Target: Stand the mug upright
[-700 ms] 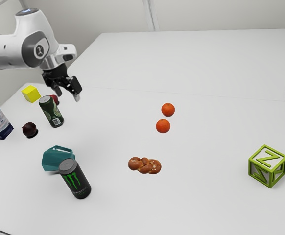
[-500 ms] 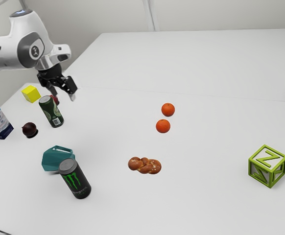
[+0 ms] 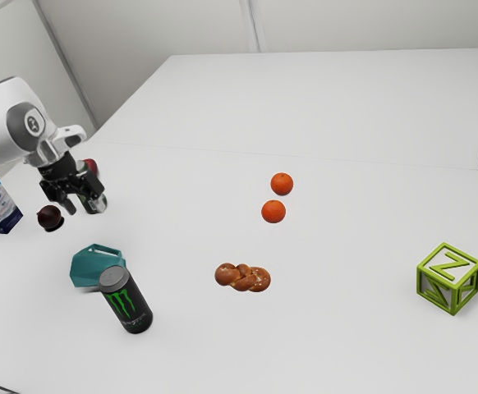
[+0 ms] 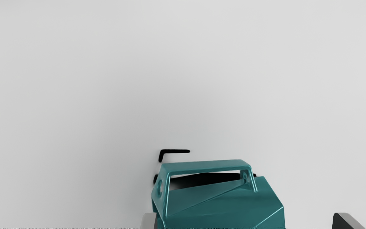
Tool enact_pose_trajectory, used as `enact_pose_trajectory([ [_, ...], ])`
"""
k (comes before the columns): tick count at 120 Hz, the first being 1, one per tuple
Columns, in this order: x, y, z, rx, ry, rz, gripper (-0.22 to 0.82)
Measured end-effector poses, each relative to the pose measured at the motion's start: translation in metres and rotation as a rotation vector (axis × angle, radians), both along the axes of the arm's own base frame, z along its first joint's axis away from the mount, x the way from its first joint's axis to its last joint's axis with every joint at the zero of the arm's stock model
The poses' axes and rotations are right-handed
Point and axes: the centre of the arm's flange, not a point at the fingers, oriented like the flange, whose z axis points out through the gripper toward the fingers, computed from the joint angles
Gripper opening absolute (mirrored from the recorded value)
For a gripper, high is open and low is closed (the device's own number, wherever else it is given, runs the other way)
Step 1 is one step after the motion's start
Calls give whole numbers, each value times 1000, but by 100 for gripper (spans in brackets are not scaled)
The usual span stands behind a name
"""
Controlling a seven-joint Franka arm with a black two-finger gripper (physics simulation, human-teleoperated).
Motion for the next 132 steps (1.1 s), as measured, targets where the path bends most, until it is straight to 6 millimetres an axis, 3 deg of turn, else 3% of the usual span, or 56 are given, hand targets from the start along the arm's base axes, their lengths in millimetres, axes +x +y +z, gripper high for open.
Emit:
enact_pose_trajectory([
  [16,-14,26,-17,-63,13,55,60],
  [49,-34,53,-66,-261,39,168,60],
  [70,-56,58,-95,-377,58,223,60],
  [106,-69,58,-122,-514,50,257,60],
  [132,-67,52,-122,-548,29,230,43],
])
